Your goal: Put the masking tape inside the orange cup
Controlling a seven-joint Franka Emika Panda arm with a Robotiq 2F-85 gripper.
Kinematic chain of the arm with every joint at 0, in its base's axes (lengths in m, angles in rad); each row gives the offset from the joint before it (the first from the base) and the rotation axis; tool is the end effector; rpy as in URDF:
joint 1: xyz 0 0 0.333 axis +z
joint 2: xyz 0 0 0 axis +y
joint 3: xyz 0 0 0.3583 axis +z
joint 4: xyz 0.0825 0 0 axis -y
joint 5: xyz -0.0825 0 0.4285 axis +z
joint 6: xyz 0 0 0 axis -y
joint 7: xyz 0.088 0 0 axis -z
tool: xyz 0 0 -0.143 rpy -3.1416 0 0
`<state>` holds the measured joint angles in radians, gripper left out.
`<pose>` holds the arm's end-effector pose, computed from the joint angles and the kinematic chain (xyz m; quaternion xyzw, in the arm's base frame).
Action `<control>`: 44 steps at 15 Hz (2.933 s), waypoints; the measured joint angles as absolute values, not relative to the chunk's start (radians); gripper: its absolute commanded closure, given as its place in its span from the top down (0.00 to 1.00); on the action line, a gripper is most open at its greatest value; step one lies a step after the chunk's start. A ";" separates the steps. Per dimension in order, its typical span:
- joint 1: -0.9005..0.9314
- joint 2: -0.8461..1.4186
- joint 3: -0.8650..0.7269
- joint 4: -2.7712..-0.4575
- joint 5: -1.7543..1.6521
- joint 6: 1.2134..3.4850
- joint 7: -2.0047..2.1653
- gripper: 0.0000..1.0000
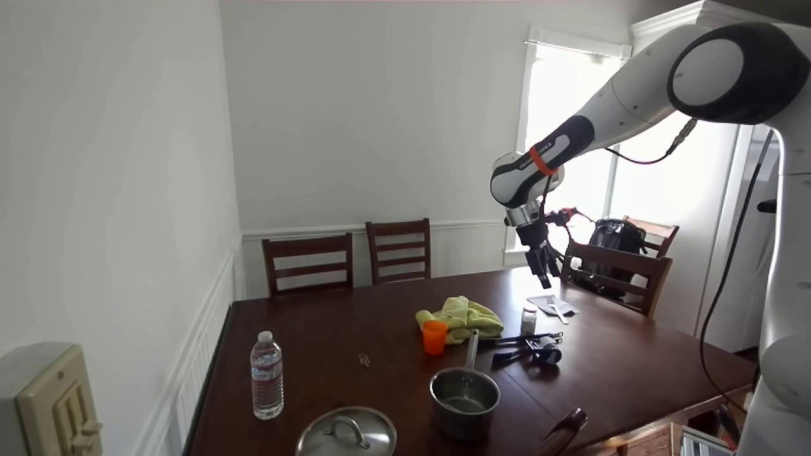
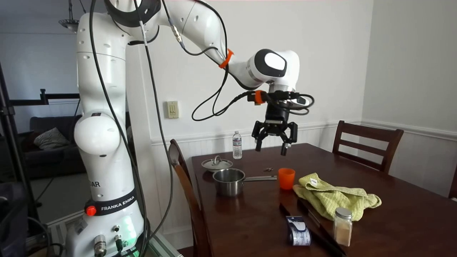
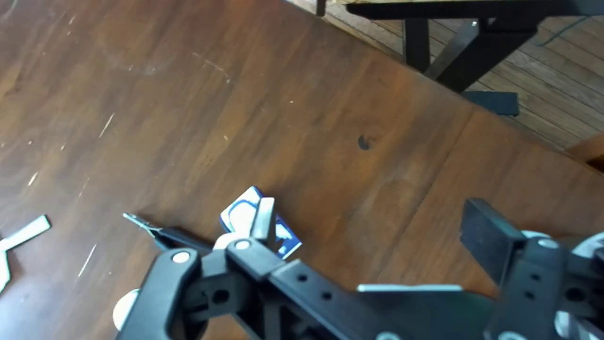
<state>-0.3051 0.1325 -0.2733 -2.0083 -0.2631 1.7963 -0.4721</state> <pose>0.4624 -0.3364 0.3585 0.9759 -0.0032 -0.2151 0.0356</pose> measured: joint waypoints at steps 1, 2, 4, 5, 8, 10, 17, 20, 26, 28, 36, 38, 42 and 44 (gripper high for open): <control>-0.328 0.153 -0.285 -2.008 -0.266 1.842 -0.549 1.00; -0.353 0.180 -0.293 -2.003 -0.266 1.888 -0.627 1.00; -0.398 0.253 -0.298 -1.980 -0.264 1.968 -0.774 1.00; -0.412 0.295 -0.297 -1.967 -0.264 2.002 -0.835 1.00; -0.418 0.408 -0.279 -1.938 -0.266 2.072 -0.961 1.00; -0.412 0.463 -0.263 -1.932 -0.270 2.082 -0.987 1.00; -0.415 0.456 -0.263 -1.942 -0.267 2.094 -0.983 1.00; -0.424 0.465 -0.263 -2.003 -0.267 2.213 -0.987 1.00; -0.446 0.476 -0.283 -2.161 -0.274 2.565 -0.986 1.00; -0.447 0.484 -0.284 -2.184 -0.282 2.624 -0.996 1.00; -0.444 0.531 -0.289 -2.191 -0.346 2.728 -1.030 0.59; -0.444 0.552 -0.288 -2.179 -0.346 2.727 -1.038 0.44; -0.448 0.574 -0.288 -2.146 -0.346 2.715 -1.040 0.36; -0.450 0.571 -0.288 -2.141 -0.346 2.699 -1.052 0.36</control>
<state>-0.4500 0.5709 -0.2884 -2.1412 -0.3463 2.6992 -1.0519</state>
